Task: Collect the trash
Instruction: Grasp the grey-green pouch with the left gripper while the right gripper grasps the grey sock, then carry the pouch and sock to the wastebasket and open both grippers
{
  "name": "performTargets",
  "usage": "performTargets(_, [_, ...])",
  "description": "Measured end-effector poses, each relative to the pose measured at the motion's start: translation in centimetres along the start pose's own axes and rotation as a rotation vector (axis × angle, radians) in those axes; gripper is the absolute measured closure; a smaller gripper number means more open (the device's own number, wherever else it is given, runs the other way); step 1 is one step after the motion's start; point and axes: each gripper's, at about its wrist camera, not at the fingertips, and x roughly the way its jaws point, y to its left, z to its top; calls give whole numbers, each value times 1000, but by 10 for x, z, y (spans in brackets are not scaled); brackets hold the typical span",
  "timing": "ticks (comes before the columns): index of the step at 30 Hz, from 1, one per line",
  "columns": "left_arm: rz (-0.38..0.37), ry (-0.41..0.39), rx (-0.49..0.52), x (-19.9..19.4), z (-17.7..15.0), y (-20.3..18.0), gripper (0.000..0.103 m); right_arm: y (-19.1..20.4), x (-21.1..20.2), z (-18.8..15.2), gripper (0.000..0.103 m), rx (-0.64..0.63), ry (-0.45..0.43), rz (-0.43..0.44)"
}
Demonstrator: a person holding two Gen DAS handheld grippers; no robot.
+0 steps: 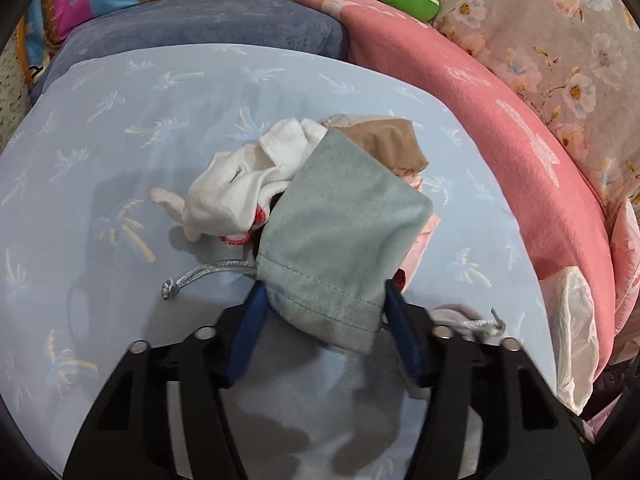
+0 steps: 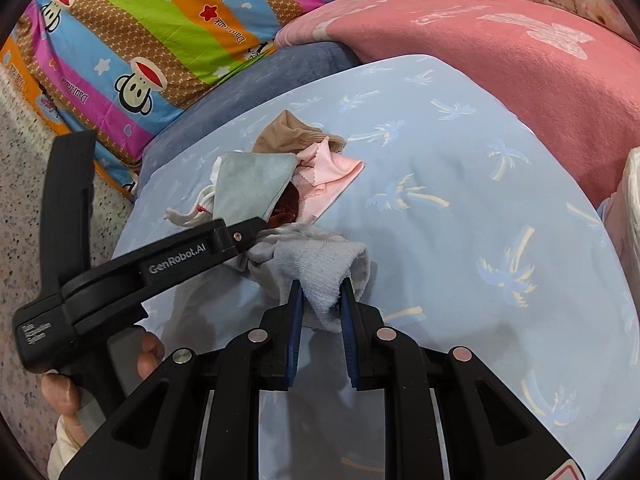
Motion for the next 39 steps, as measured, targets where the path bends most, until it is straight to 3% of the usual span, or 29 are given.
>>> performTargets(3, [-13,8,7,-4,-1,0,77,-6,-6,1,86,16,-12,-4])
performTargets(6, [-3,-9,9,-13,-2,-2,84,-10,-15,2,86,25,-31,-10])
performTargets(20, [-50,-127,53,-78,0,-32,86,-23,-86,22,86,43,-180,-6])
performTargets(28, [-118,-130,74,-89,-11,-50,86,-30,-111,17,86,48,-212,-1])
performTargets(39, [-128,-153,142,-99,-19,-82,86,-36,-134,17,86,57,-254,-4])
